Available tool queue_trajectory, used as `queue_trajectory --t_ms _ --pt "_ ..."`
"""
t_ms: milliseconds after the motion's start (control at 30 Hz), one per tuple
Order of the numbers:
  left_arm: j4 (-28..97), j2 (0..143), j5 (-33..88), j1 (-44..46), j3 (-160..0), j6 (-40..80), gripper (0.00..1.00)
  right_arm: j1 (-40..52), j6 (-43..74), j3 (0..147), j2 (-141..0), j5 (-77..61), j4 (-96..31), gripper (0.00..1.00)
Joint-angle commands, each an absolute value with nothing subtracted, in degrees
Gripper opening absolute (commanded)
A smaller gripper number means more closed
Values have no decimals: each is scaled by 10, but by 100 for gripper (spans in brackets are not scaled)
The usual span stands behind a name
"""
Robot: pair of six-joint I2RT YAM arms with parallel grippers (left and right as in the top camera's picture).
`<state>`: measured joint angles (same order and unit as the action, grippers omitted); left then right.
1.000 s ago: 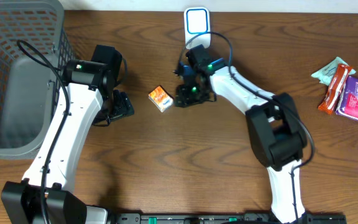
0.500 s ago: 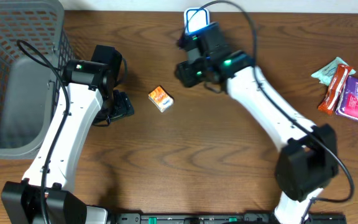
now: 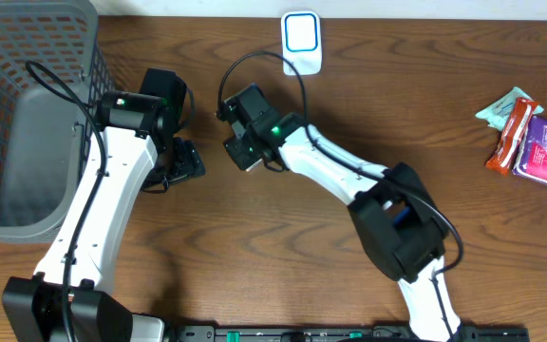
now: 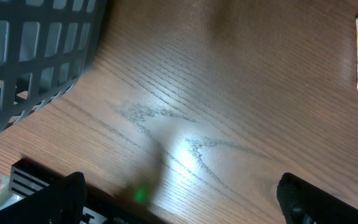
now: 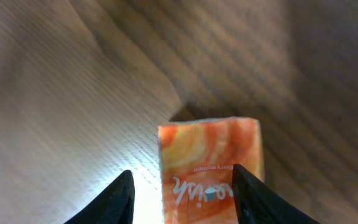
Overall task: Scan the item barcode
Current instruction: 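Grasp the small orange box with the right gripper and lift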
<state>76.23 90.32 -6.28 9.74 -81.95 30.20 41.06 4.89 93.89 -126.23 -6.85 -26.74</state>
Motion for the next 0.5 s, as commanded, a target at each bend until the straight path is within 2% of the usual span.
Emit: queue_trajectory --t_ms 0,100,233,267,333,467 --pt "764 901 -64 94 -818 309 98 423 37 936 -1295 -39 -273 46" --pt "764 901 -64 94 -818 309 98 428 36 936 -1305 -23 -282 44" --pt "764 901 -64 94 -818 309 98 430 50 936 -1309 24 -305 22" --pt "764 901 -64 94 -818 309 98 427 58 936 -1308 31 -315 12" --pt "764 901 -64 94 -818 309 98 420 71 937 -1308 31 -325 1" --pt "764 901 -64 94 -818 309 98 399 103 941 -1303 28 -348 1"
